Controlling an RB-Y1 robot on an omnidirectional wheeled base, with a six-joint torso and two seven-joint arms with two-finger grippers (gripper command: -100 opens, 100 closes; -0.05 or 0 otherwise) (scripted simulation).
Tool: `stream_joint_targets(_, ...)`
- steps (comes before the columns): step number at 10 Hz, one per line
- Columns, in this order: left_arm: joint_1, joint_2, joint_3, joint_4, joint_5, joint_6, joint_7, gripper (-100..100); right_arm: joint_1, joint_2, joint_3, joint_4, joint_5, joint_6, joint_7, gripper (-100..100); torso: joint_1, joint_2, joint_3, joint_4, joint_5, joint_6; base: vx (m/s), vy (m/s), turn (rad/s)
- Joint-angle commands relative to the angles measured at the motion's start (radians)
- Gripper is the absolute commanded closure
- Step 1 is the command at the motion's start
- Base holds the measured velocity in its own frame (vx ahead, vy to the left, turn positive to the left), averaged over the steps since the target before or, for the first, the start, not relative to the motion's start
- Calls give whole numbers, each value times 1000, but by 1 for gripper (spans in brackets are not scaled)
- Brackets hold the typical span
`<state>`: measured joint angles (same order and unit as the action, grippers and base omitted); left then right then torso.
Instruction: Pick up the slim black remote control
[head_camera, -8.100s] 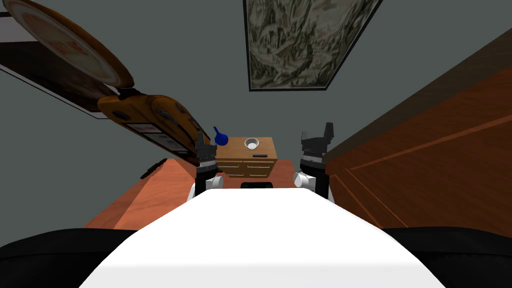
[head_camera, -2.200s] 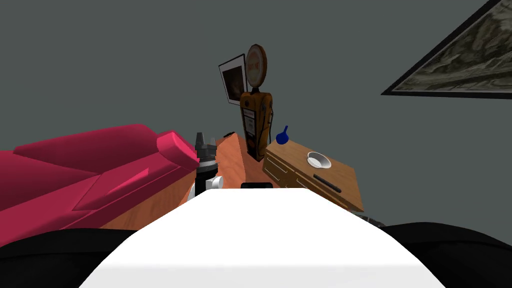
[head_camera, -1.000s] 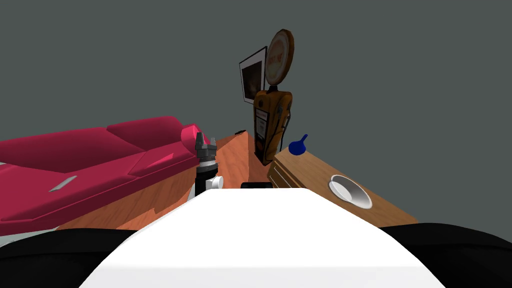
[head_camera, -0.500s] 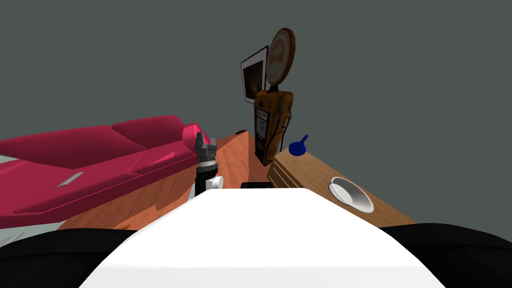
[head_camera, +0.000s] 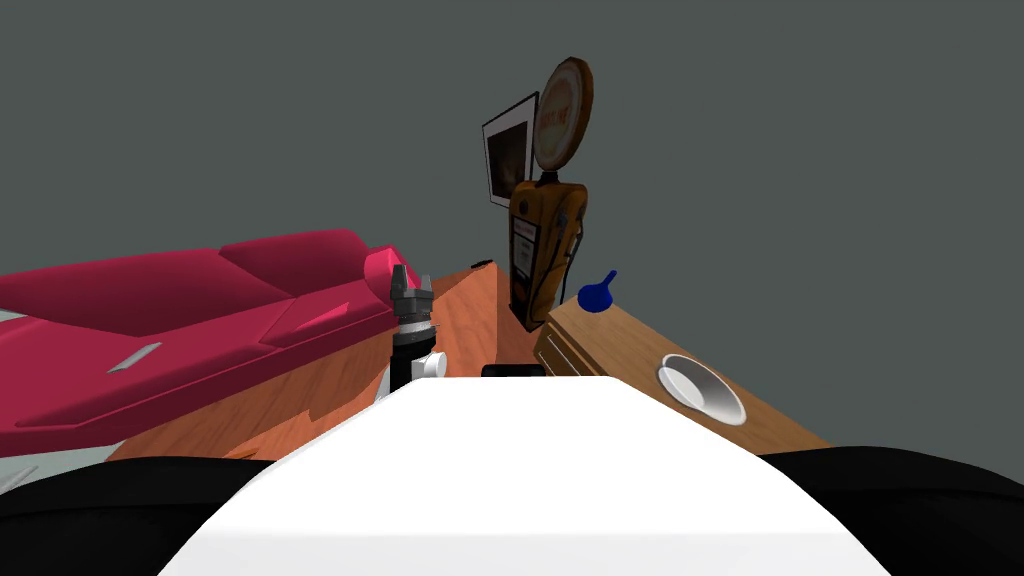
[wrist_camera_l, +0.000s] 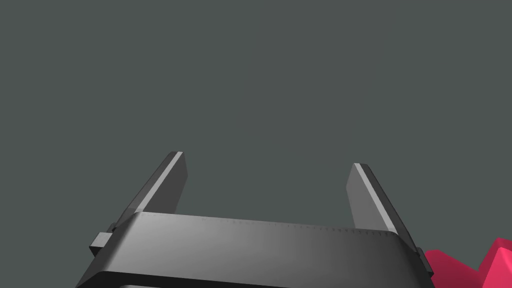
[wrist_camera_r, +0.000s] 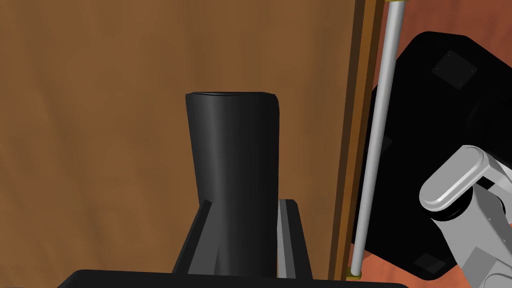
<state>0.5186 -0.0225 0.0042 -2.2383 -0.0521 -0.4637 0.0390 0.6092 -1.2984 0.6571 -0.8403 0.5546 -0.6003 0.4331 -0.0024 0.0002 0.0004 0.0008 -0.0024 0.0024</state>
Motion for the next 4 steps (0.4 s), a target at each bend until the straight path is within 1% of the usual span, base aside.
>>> stream_joint_targets(1, 0, 0, 0, 0, 0, 0, 0, 0, 4, -30, -5, -9, -7, -11, -7, 100, 0, 0, 0, 0, 0, 0, -4, 22, -61)
stream_joint_targets(2, 0, 0, 0, 0, 0, 0, 0, 0, 8, -54, -8, -17, -13, -23, -11, 100, 1, 0, 0, 0, 1, 0, -8, 46, -92)
stream_joint_targets(3, 0, 0, 0, 0, 0, 0, 0, 0, 14, -42, -9, -21, -12, -10, -7, 100, 3, 1, 0, 0, 2, 1, -4, 21, -21)
stream_joint_targets(4, 0, 0, 0, 0, 0, 0, 0, 0, 14, -45, -10, -21, -13, -14, -7, 0, 2, 0, 0, 0, 1, 0, 0, 0, 0)
